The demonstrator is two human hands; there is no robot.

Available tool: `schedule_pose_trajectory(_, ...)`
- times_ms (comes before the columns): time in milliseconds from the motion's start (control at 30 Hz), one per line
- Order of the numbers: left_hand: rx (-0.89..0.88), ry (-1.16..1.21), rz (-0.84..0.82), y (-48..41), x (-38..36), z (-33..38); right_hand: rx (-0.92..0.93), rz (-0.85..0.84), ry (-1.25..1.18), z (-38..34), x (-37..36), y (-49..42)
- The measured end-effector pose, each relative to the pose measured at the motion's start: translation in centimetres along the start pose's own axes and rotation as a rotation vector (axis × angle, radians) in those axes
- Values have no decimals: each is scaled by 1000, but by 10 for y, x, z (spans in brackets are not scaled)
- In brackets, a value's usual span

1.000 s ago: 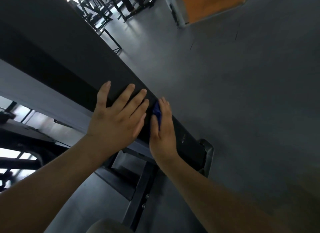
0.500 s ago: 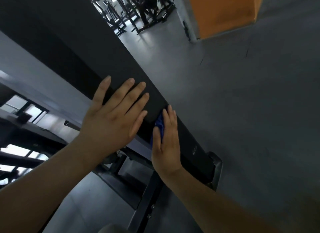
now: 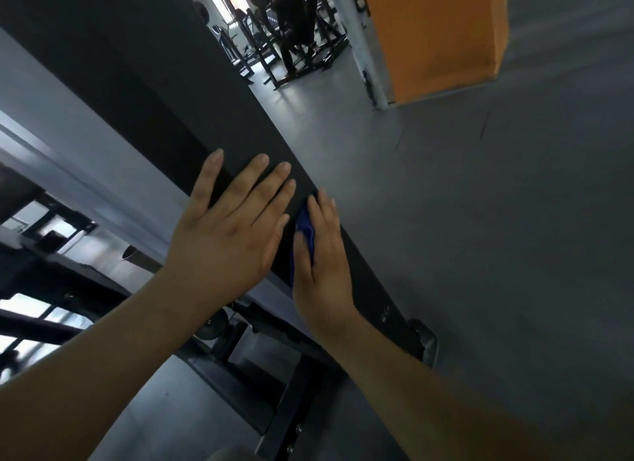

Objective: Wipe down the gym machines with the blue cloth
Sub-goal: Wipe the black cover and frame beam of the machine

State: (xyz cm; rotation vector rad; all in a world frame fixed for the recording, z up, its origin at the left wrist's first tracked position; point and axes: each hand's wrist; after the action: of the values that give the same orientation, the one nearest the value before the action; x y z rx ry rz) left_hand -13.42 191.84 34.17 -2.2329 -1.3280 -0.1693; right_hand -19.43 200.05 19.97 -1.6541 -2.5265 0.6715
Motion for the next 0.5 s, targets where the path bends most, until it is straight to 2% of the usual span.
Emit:
schedule_pose_trajectory(100, -6, 14, -3, 1, 2, 0, 5, 24, -29, -19, 1, -34)
schedule_pose_trajectory(300, 2, 36, -19, 6, 4, 1, 68, -18, 40, 1, -6, 28)
schedule_pose_trajectory(500, 32, 55, -49, 9, 4, 9, 80, 31, 7, -3, -3, 1)
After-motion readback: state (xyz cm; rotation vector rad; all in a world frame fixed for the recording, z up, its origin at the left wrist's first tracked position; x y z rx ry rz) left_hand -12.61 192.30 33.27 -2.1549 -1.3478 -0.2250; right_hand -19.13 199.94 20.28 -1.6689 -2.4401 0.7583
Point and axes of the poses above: each hand's wrist, its own y-axis away from the middle knuckle, its own x-axis out of the back of the hand, z = x × y, and after that the axes turned 2 degrees about -y, right-handed
